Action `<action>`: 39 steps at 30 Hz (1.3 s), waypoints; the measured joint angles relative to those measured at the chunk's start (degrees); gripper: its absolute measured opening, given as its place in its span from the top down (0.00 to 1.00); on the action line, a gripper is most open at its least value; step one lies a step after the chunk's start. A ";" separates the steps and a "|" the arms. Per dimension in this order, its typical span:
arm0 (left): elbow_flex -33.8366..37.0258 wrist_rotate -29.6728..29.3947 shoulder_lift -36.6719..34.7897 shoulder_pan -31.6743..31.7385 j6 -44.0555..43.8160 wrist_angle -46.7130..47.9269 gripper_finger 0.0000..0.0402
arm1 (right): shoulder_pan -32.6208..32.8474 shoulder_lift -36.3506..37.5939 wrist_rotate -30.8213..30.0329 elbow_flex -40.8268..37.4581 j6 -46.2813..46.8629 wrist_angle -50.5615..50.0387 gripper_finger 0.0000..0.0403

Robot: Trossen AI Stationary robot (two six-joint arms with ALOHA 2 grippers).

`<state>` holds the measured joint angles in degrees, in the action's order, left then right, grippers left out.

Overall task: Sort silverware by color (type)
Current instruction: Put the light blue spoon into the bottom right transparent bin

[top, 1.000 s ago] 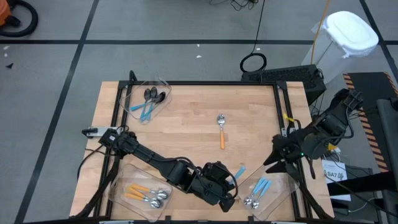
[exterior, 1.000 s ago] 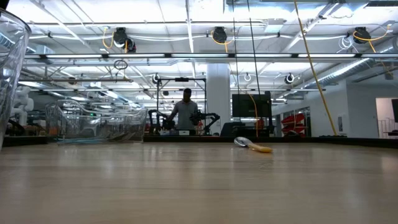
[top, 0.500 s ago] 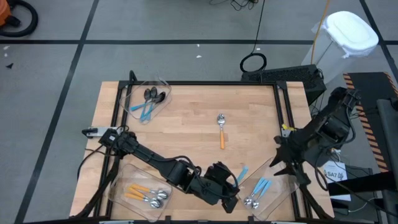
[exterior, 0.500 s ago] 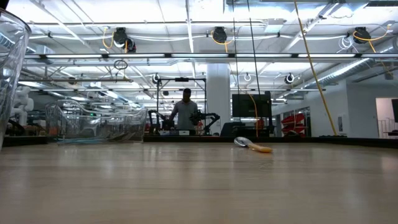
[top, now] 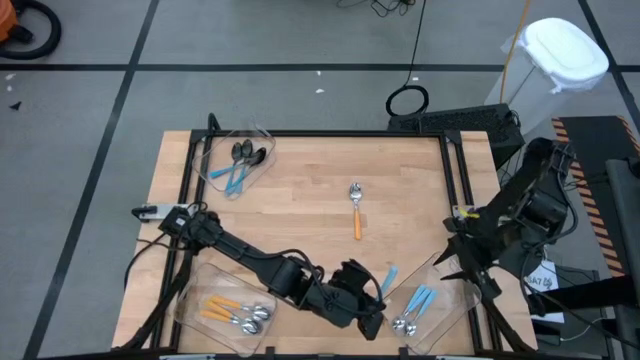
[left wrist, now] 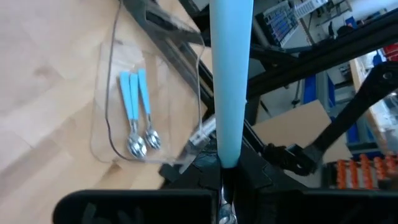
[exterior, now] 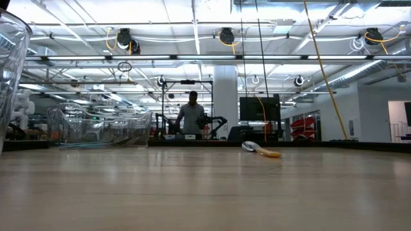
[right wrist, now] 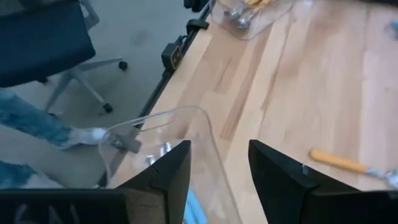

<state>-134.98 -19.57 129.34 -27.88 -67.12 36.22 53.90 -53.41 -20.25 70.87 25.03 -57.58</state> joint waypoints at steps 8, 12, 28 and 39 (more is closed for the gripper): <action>0.00 6.54 0.00 1.86 -4.20 -0.93 0.96 | 2.96 -0.04 -0.75 -5.39 -4.87 4.10 0.61; 0.00 9.39 0.00 2.47 -4.15 -0.89 0.96 | 4.66 -0.04 -0.63 -8.79 -4.79 7.53 0.61; -0.04 10.57 5.99 3.10 -1.47 -10.44 0.96 | 9.18 -0.02 5.05 -12.31 5.57 11.26 0.61; -0.02 9.04 6.10 2.27 7.92 -5.17 0.96 | 10.48 0.03 6.67 -12.29 6.94 13.58 0.61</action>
<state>-135.00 -10.53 135.44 -25.60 -59.19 31.05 64.38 -53.38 -13.58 58.59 31.97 -43.99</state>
